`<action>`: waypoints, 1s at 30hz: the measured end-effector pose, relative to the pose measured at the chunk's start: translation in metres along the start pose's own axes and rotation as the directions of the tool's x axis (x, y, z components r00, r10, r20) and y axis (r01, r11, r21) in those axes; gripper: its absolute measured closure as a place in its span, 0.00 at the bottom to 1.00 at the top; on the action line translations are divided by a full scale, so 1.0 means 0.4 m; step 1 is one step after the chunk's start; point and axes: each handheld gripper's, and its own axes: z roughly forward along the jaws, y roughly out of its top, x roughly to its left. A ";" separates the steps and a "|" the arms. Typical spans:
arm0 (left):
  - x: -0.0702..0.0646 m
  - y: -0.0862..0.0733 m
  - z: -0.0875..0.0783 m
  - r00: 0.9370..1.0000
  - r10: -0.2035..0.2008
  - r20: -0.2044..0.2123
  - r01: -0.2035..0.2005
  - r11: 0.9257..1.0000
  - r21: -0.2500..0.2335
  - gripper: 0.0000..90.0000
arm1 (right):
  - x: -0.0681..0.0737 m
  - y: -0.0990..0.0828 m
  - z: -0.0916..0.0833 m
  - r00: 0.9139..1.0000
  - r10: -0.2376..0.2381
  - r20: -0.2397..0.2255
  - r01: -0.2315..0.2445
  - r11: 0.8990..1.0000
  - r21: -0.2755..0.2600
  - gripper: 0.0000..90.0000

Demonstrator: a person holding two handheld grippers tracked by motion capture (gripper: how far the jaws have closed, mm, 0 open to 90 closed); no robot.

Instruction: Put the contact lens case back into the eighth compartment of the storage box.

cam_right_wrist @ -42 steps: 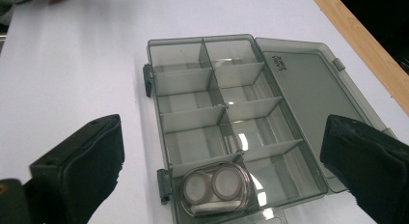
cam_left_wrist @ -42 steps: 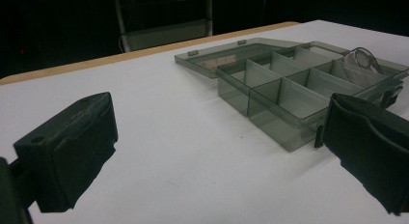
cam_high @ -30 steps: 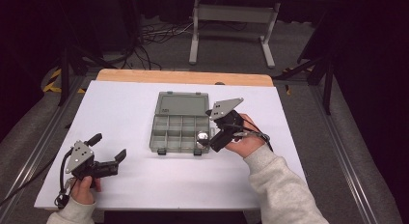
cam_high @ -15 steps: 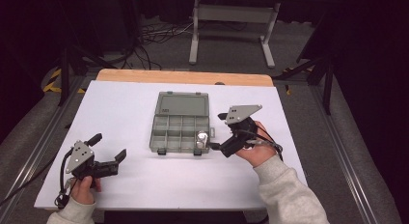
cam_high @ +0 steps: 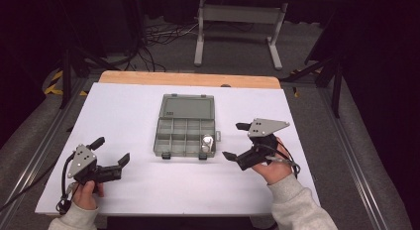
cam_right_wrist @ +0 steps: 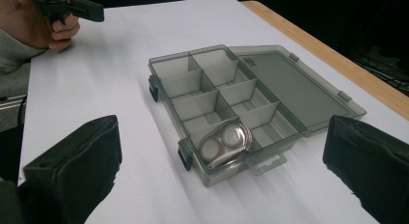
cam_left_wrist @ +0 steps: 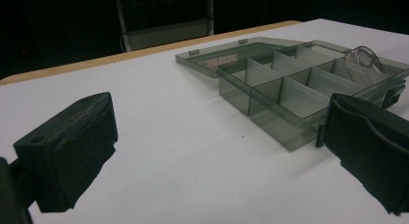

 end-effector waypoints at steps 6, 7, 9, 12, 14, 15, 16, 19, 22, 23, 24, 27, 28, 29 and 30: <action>0.000 0.000 0.000 1.000 0.000 -0.001 0.000 1.000 0.000 0.00 | 0.001 -0.037 -0.019 0.999 0.038 0.016 -0.037 0.999 -0.039 0.01; 0.000 0.000 0.000 1.000 0.000 -0.001 0.000 1.000 0.000 0.00 | 0.002 -0.044 -0.022 0.999 0.042 0.021 -0.041 0.998 -0.046 0.01; 0.000 0.000 0.000 1.000 0.001 0.001 -0.001 1.000 0.002 0.00 | 0.003 -0.057 -0.024 0.999 0.047 0.028 -0.045 0.997 -0.055 0.01; 0.000 0.000 0.000 1.000 0.001 0.001 -0.001 1.000 0.000 0.00 | 0.006 -0.080 -0.027 0.998 0.055 0.035 -0.052 0.996 -0.072 0.01; 0.000 0.000 0.000 1.000 0.000 0.001 0.000 1.000 -0.001 0.00 | 0.008 -0.093 -0.029 0.997 0.060 0.039 -0.057 0.995 -0.085 0.01; 0.000 0.000 -0.001 1.000 0.000 0.000 0.000 1.000 -0.001 0.00 | 0.009 -0.101 -0.030 0.997 0.064 0.039 -0.060 0.994 -0.093 0.01; 0.000 0.000 -0.001 1.000 0.000 0.000 0.000 1.000 -0.001 0.00 | 0.010 -0.109 -0.031 0.997 0.069 0.037 -0.065 0.993 -0.100 0.01; 0.000 0.000 -0.001 1.000 0.000 0.000 0.000 1.000 -0.001 0.00 | 0.014 -0.132 -0.030 0.996 0.077 0.040 -0.072 0.991 -0.115 0.01; 0.000 0.000 -0.001 1.000 0.000 0.000 0.000 1.000 -0.002 0.00 | 0.019 -0.155 -0.027 0.996 0.082 0.041 -0.076 0.988 -0.131 0.01; 0.000 0.000 -0.001 1.000 0.000 0.000 0.000 1.000 -0.002 0.00 | 0.020 -0.162 -0.025 0.996 0.082 0.044 -0.075 0.988 -0.132 0.01; 0.000 0.000 -0.001 1.000 0.001 -0.001 -0.001 1.000 -0.001 0.00 | 0.022 -0.171 -0.022 0.995 0.087 0.046 -0.080 0.987 -0.136 0.01; -0.001 0.000 -0.001 1.000 0.001 -0.002 -0.001 1.000 0.002 0.00 | 0.023 -0.189 -0.019 0.994 0.098 0.050 -0.090 0.984 -0.152 0.01; -0.001 0.000 -0.001 1.000 0.002 -0.002 -0.002 1.000 0.003 0.00 | 0.023 -0.195 -0.018 0.993 0.103 0.057 -0.093 0.984 -0.154 0.01; -0.001 0.000 -0.001 1.000 0.002 -0.002 -0.002 1.000 0.003 0.00 | 0.023 -0.201 -0.016 0.992 0.107 0.065 -0.095 0.983 -0.155 0.01; -0.001 0.000 -0.001 1.000 0.003 -0.002 -0.003 1.000 0.003 0.00 | 0.024 -0.205 -0.015 0.992 0.109 0.068 -0.097 0.982 -0.160 0.01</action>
